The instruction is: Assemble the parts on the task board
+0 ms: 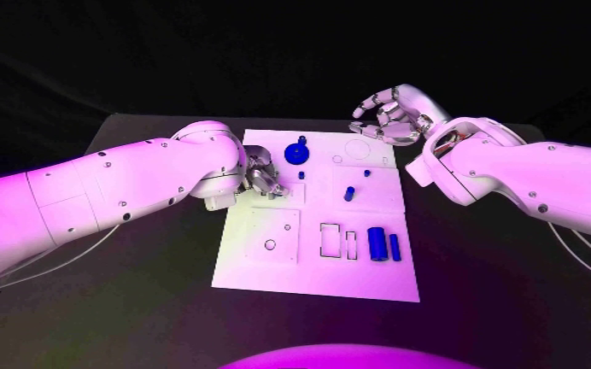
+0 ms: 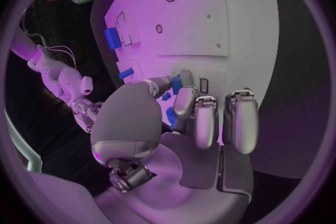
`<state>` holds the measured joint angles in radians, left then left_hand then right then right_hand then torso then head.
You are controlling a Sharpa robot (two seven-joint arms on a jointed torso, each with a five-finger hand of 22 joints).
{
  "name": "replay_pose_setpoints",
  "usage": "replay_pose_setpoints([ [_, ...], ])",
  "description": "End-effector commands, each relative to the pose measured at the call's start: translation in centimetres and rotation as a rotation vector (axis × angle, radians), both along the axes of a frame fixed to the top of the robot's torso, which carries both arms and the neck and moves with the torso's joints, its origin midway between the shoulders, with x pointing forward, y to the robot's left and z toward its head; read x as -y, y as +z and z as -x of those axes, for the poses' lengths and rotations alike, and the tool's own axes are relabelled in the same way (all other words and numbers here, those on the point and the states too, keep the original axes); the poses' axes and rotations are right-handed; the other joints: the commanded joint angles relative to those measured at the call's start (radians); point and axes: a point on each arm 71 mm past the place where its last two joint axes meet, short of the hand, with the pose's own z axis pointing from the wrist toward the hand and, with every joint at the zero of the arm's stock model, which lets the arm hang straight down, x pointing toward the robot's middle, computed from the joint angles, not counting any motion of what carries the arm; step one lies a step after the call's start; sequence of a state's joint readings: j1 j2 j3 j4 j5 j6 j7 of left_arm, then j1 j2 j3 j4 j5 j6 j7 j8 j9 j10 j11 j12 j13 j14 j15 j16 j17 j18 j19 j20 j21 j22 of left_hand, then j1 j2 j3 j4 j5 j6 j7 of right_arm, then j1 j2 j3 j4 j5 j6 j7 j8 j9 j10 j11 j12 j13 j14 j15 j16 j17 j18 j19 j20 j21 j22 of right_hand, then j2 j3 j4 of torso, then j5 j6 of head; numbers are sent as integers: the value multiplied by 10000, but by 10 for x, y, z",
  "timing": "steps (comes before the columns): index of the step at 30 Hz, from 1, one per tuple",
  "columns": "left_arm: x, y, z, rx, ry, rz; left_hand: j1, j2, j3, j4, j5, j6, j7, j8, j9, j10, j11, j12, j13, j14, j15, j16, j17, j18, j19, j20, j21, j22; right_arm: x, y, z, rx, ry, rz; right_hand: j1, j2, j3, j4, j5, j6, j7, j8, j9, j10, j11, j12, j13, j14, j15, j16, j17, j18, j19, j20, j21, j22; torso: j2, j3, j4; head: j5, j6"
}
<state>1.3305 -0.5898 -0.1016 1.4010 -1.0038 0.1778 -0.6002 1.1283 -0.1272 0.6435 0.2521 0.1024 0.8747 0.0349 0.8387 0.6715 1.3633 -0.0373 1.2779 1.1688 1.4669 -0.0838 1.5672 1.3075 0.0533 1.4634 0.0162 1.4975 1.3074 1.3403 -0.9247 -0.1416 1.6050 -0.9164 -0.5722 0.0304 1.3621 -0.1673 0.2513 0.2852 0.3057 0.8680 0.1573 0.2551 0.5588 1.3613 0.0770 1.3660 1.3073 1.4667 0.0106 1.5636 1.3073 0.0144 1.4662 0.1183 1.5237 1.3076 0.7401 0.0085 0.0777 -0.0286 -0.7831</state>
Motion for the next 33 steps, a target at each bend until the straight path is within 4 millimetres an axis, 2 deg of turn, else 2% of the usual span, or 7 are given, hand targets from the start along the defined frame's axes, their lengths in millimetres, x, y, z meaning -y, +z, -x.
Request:
replay_pose_setpoints([
  [1, 0, -6, 3, -322, -172, -269, 142, 47, 277, -218, 33, -20, -62, 62, 10, -42, 2, -32, 5, 1039, -47, 36, 2633, -160, 129, -2, 20, 1007, -2, 0, 1, 49, 189, 155, -75, -14, 51, 10, -32, 43, -18, 37, -9, -44, -26, -32, 419, 958, -62, -46, 2335, 10, 676, -69, -61, 2238, 1, -3, -2, -3, 8],
  [8, 1, -6, 2, -285, -204, -300, 70, -8, 287, -168, 5, -21, -41, 76, 9, -46, 16, -38, -4, 1039, -42, 36, 2633, -161, 132, -1, 21, 1012, -2, 0, 1, 71, 194, 153, -87, -21, 53, 12, -34, 43, -18, 40, -10, -55, -26, -43, 406, 957, -64, -48, 2331, 13, 671, -71, -69, 2232, 4, 0, -4, -14, -5],
  [12, 2, -6, 2, -290, -237, -338, -90, -175, 238, -69, -22, -15, -29, 103, 7, -46, 28, -38, -10, 1039, -33, 36, 2633, -164, 141, 3, 27, 1028, -2, 0, 1, 77, 195, 151, -87, -21, 53, 12, -34, 43, -18, 40, -10, -55, -26, -43, 406, 957, -64, -48, 2331, 13, 671, -71, -69, 2232, 8, 4, -5, -5, -9],
  [16, 2, -6, 2, -326, -281, -389, -322, -449, 80, 61, -23, 11, -31, 132, -4, -33, 28, -23, 2, 1039, -34, 36, 2633, -169, 156, 5, 37, 1054, -1, 0, 1, 81, 191, 149, -87, -21, 53, 12, -34, 43, -18, 40, -10, -55, -26, -43, 406, 957, -64, -48, 2331, 13, 671, -71, -69, 2232, -3, 2, -6, -19, -21],
  [20, 2, -7, 2, -361, -306, -435, -415, -545, 16, 120, -19, 24, -35, 139, -14, -23, 24, -9, 17, 1039, -39, 36, 2633, -176, 176, 3, 51, 1088, -1, 0, 2, 82, 186, 149, -87, -21, 53, 12, -34, 43, -18, 40, -10, -55, -26, -43, 406, 957, -64, -48, 2331, 13, 671, -71, -69, 2232, 0, 2, -4, -15, -26],
  [33, 2, -7, 1, -372, -287, -457, -686, -640, -125, 322, -15, 71, -39, 150, -46, 3, 20, 23, 51, 1039, -48, 36, 2633, -180, 187, -2, 58, 1108, -1, 0, 2, 89, 181, 145, -108, -32, 53, 15, -38, 40, -18, 43, -13, -63, -25, -51, 398, 954, -65, -52, 2322, 16, 662, -72, -83, 2223, -1, 5, -6, -15, -30],
])
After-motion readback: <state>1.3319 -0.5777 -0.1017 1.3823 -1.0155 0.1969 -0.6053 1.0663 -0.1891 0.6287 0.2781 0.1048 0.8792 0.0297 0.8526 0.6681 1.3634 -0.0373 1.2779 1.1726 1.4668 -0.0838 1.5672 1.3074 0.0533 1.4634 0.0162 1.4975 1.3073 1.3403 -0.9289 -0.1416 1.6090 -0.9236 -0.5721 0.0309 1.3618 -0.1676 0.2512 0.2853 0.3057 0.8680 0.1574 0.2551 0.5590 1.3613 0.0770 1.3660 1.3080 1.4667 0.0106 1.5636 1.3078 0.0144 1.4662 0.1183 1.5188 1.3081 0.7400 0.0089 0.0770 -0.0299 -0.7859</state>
